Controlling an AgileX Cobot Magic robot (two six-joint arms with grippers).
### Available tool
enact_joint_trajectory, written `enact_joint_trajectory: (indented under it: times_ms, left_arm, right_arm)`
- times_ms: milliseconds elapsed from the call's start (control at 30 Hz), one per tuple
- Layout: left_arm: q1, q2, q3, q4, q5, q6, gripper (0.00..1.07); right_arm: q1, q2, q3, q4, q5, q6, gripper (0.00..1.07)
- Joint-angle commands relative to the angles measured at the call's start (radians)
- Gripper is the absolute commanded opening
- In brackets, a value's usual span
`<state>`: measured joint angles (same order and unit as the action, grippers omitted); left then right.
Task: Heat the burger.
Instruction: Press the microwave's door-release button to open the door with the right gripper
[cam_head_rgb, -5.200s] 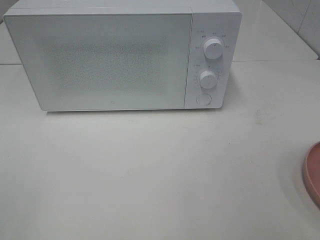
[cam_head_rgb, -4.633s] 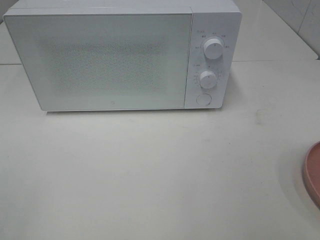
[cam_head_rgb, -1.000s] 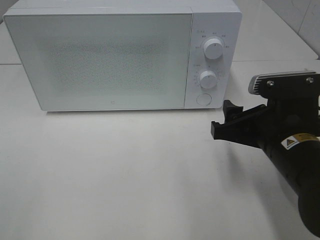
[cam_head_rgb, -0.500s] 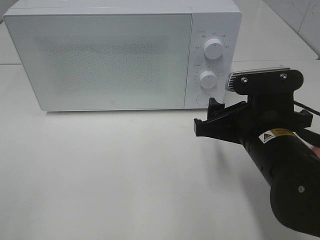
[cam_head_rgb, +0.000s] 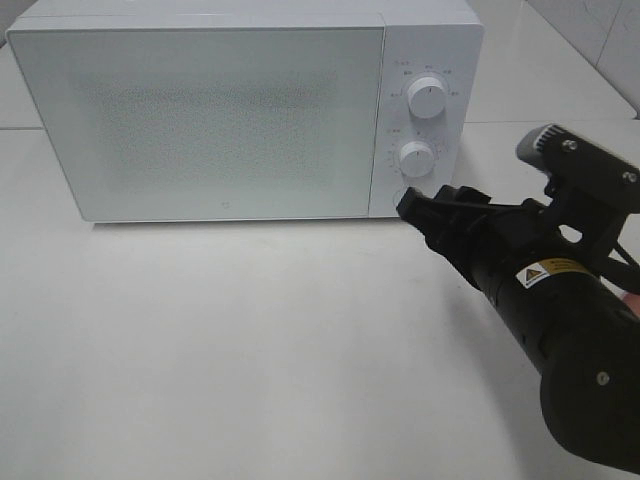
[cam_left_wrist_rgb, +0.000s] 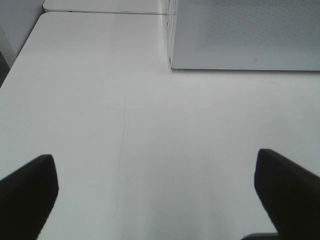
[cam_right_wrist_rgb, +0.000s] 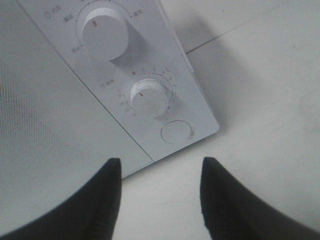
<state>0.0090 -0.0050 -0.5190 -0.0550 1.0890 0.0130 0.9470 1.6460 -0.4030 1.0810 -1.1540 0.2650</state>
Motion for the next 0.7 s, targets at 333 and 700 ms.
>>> enact_joint_trajectory:
  times_ms: [333, 700]
  left_arm:
    - [0.0, -0.021, 0.003, -0.001, -0.017, 0.0, 1.0]
    - [0.0, -0.021, 0.003, -0.001, -0.017, 0.0, 1.0]
  right_arm:
    - [0.002, 0.0, -0.004, -0.005, 0.102, 0.632, 0.06]
    - [0.001, 0.016, -0.021, -0.004, 0.124, 0.791, 0.0]
